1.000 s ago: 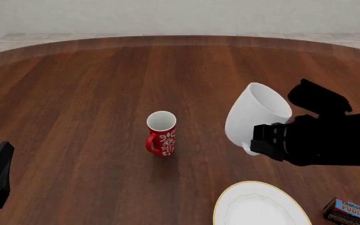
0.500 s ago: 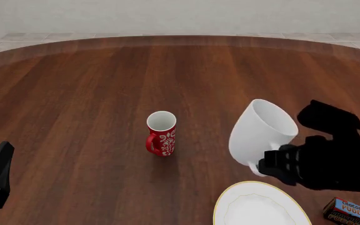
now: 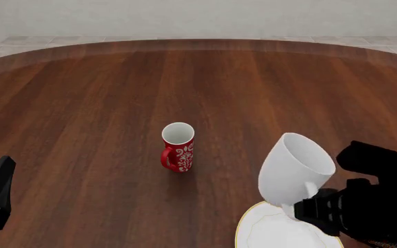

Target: Put the white mug on the plate.

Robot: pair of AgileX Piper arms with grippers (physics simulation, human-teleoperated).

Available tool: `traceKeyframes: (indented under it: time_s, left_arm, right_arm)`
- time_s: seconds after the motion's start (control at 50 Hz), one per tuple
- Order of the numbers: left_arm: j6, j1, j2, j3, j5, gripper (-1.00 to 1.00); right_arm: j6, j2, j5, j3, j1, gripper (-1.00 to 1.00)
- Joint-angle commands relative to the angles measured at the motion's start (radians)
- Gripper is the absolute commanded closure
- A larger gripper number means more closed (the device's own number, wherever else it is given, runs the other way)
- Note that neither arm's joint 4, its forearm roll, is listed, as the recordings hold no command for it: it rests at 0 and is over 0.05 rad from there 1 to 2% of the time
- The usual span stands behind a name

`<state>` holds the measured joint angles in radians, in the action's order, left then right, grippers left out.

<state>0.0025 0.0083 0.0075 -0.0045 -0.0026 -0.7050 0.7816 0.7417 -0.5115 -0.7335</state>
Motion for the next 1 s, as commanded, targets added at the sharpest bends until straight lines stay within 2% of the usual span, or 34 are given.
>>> traceKeyframes:
  time_s: [0.02, 0.58, 0.84, 1.0]
  left_arm:
    - [0.0, 0.0, 0.0, 0.0, 0.0, -1.0]
    - [0.0, 0.0, 0.0, 0.0, 0.0, -1.0]
    - [0.0, 0.0, 0.0, 0.0, 0.0, -1.0]
    - [0.0, 0.0, 0.0, 0.0, 0.0, -1.0]
  right_arm:
    - [-0.013, -0.049, 0.028, 0.036, -0.014, 1.0]
    - [-0.026, -0.156, 0.118, 0.092, -0.035, 1.0]
    - [-0.042, -0.168, 0.122, 0.121, -0.053, 1.0]
    - [-0.07, -0.158, 0.084, 0.164, -0.085, 1.0]
